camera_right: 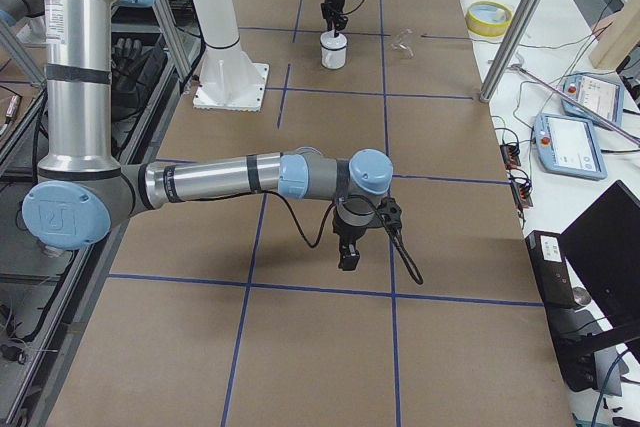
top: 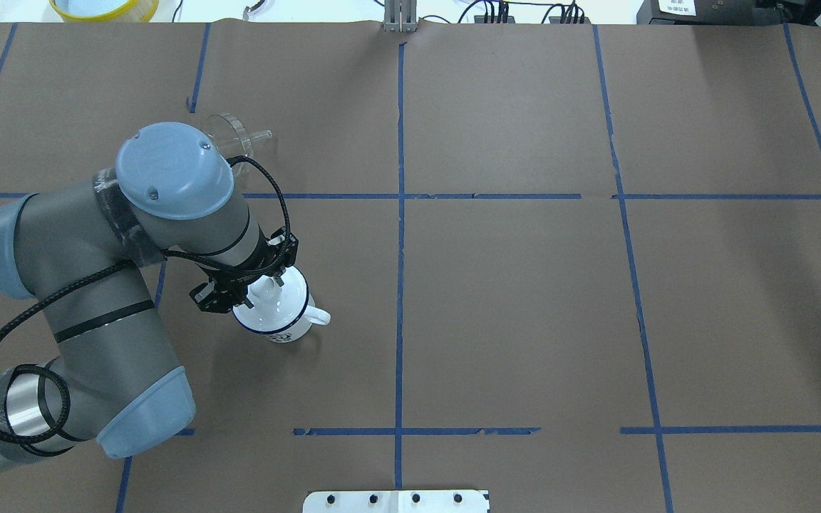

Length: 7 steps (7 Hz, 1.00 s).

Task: Remove funnel from cup

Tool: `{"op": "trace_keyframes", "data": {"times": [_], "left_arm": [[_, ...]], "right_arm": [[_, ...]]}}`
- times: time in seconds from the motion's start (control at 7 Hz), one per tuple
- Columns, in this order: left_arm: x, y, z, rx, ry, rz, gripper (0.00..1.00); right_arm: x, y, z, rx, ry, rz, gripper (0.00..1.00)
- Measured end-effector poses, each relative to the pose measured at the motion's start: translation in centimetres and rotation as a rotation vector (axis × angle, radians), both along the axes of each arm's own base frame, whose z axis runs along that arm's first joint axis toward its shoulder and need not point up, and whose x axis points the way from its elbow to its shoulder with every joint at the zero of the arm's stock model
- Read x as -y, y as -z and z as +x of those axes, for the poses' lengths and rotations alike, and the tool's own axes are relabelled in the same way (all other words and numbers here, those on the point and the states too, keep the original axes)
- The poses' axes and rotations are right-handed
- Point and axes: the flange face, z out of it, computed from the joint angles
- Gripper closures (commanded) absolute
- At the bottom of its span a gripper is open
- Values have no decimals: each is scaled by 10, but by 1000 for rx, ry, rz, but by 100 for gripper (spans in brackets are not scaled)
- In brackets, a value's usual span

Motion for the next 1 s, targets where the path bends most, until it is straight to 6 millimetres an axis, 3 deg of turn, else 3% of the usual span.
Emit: {"op": "trace_keyframes", "data": {"times": [0.29, 0.43, 0.57, 0.71, 1.0], "left_arm": [[1, -1, 0, -3, -1, 6, 0], [3, 1, -7, -9, -23, 41, 0], [13, 0, -28, -13, -76, 128, 0], [34, -10, -66, -4, -139, 237, 0], [87, -56, -183, 2, -291, 408, 0]], "right_arm": [[0, 0, 0, 0, -1, 0, 0], [0, 0, 0, 0, 0, 0, 0], [0, 0, 0, 0, 0, 0, 0], [0, 0, 0, 0, 0, 0, 0], [0, 0, 0, 0, -1, -1, 0]]}}
